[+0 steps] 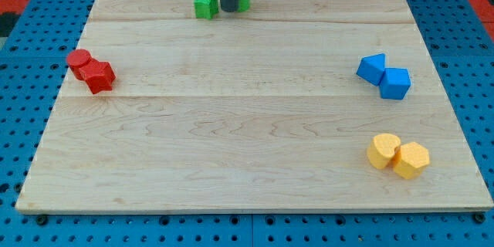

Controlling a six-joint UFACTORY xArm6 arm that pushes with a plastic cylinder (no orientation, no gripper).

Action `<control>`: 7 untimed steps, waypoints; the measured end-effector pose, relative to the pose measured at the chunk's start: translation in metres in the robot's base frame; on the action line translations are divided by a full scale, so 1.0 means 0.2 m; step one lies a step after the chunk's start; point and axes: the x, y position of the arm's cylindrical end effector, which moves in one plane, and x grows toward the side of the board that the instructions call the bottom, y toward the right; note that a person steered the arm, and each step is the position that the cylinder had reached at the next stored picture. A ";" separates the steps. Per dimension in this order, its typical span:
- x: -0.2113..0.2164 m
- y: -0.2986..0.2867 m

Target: Slide the red star towards the top center

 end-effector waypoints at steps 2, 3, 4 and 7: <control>0.13 -0.17; -0.09 -0.44; 0.06 -0.50; 1.25 -0.72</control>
